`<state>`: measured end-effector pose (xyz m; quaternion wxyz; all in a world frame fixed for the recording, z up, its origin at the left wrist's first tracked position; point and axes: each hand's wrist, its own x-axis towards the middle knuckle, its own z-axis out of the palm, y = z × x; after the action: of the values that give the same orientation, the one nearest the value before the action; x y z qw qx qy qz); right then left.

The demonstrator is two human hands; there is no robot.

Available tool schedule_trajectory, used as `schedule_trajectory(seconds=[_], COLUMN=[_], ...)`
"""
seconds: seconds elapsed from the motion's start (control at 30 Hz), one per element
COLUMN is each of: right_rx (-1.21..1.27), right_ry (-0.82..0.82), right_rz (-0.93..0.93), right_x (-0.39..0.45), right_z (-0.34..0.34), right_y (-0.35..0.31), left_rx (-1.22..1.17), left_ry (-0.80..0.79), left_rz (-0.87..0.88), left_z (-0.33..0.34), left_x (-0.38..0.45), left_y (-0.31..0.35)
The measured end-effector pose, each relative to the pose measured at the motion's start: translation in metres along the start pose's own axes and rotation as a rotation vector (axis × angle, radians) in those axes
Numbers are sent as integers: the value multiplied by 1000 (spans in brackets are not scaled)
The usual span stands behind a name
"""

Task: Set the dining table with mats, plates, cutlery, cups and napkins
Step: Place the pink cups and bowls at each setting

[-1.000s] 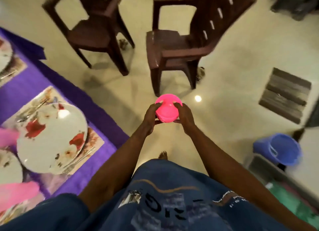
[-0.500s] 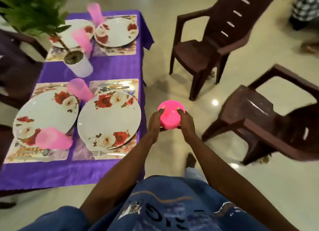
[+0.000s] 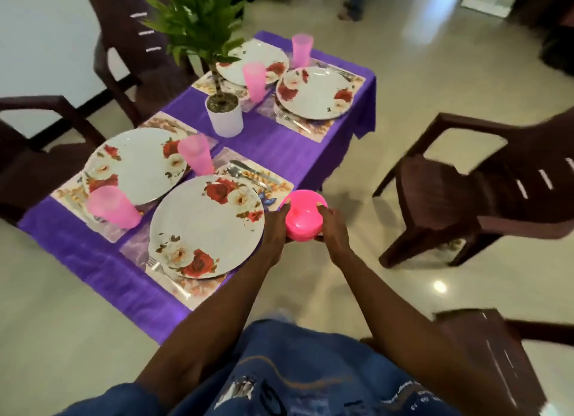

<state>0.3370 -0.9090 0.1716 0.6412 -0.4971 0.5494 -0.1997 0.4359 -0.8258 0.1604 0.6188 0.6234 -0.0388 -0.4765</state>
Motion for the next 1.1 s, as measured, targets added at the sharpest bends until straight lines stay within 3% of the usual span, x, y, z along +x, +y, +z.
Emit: schedule_trajectory(seconds=[0.13, 0.23, 0.43, 0.67, 0.93, 1.0, 1.1], right_rx=[-30, -96, -117, -245, -460, -526, -615], right_ry=[-119, -166, -271, -327, -405, -445, -449], right_rz=[-17, -45, -40, -88, -208, -256, -327], right_x=[46, 84, 162, 239, 281, 290, 298], right_z=[19, 41, 72, 114, 121, 122, 122], right_y=[-28, -54, -105, -145, -163, -166, -169], left_rx=[-154, -106, -251, -165, -143, -129, 27], left_ry=[200, 341, 321, 448, 504, 557, 765], left_rz=[36, -16, 119, 123, 97, 84, 121], left_z=[7, 6, 16, 15, 13, 15, 23], left_x=[41, 84, 147, 208, 236, 235, 229], left_y=[22, 38, 79, 120, 117, 115, 112])
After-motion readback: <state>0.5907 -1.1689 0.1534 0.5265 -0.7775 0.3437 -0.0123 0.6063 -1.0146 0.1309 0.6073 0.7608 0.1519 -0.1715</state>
